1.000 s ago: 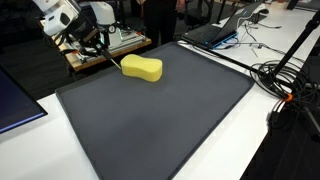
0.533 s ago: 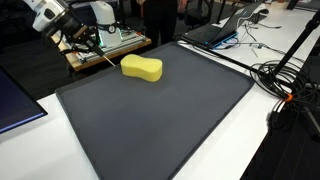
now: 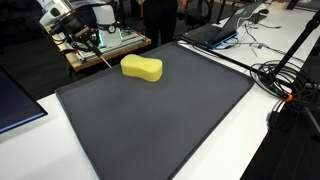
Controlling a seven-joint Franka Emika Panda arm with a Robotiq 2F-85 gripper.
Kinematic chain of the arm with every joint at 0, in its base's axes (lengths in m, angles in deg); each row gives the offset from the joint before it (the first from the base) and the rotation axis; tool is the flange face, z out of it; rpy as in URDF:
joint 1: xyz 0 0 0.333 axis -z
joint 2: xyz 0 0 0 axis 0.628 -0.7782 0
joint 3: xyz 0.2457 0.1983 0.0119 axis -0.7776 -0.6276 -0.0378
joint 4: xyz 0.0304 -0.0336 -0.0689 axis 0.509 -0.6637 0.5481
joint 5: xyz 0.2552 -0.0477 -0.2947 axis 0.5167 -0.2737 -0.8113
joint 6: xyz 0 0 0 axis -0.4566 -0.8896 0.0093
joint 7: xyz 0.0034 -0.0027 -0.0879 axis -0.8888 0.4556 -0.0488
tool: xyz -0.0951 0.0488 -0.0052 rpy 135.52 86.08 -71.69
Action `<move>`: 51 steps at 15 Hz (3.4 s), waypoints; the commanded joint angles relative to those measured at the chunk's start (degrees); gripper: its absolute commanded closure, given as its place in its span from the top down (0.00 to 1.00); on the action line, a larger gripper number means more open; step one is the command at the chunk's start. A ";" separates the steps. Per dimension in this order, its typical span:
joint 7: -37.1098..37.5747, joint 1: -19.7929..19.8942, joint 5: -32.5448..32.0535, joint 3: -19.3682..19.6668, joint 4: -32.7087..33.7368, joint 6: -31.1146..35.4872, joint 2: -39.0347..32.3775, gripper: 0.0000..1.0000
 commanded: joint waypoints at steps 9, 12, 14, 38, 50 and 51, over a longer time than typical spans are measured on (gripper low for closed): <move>17.83 7.36 -10.70 -5.75 0.80 -18.00 11.70 0.03; 23.95 11.55 -12.22 -5.19 0.18 -25.97 17.14 0.03; 25.25 14.72 -10.44 -5.04 1.97 -30.07 17.72 0.03; 57.00 13.28 -26.22 -49.53 2.06 -26.93 18.26 0.12; 73.77 -19.53 -48.64 -43.27 2.36 -28.27 7.95 0.03; 73.74 -21.90 -49.27 -43.17 2.40 -28.29 7.22 0.03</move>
